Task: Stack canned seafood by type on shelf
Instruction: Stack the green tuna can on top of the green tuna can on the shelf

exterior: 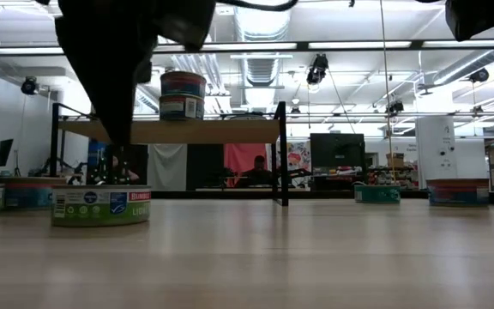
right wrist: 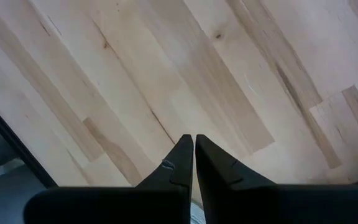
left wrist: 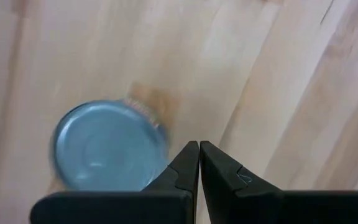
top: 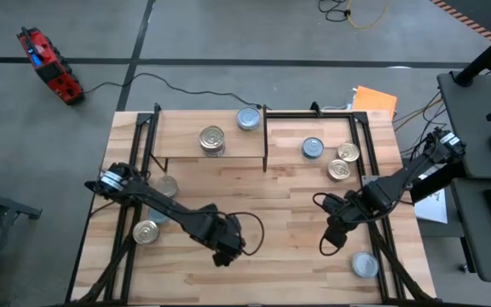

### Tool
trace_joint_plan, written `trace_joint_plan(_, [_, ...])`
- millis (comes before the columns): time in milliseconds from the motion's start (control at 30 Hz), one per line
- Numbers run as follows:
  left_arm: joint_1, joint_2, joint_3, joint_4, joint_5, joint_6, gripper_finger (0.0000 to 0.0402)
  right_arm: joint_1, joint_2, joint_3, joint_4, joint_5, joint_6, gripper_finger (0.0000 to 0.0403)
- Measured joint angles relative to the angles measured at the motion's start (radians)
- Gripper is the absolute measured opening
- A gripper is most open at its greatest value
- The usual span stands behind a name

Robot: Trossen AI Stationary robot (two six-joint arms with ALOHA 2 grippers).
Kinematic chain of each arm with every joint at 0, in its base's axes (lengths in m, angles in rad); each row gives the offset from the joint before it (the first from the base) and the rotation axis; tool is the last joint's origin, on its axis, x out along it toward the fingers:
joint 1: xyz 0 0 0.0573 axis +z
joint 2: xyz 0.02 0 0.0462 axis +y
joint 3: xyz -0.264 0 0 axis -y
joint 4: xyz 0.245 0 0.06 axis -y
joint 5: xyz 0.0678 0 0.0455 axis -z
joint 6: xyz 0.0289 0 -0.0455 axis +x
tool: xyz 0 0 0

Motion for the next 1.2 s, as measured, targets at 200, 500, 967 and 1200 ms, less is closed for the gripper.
trace_joint_plan(200, [-0.008,-0.037,0.012,-0.097,-0.022,-0.017,0.0,-0.031,0.0,0.0,0.01,0.036,-0.043,0.0009])
trace_joint_plan(500, [0.014,-0.159,-0.086,-0.013,-0.032,-0.018,0.0,-0.09,0.0,0.0,0.109,0.051,-0.164,0.0009])
trace_joint_plan(967, [0.029,-0.262,-0.395,0.399,-0.002,-0.145,0.0,-0.115,0.0,0.0,0.13,0.112,-0.26,0.0009])
trace_joint_plan(1200, [0.048,-0.221,-0.423,0.419,-0.003,-0.143,0.0,-0.115,0.0,0.0,0.131,0.13,-0.278,0.0009])
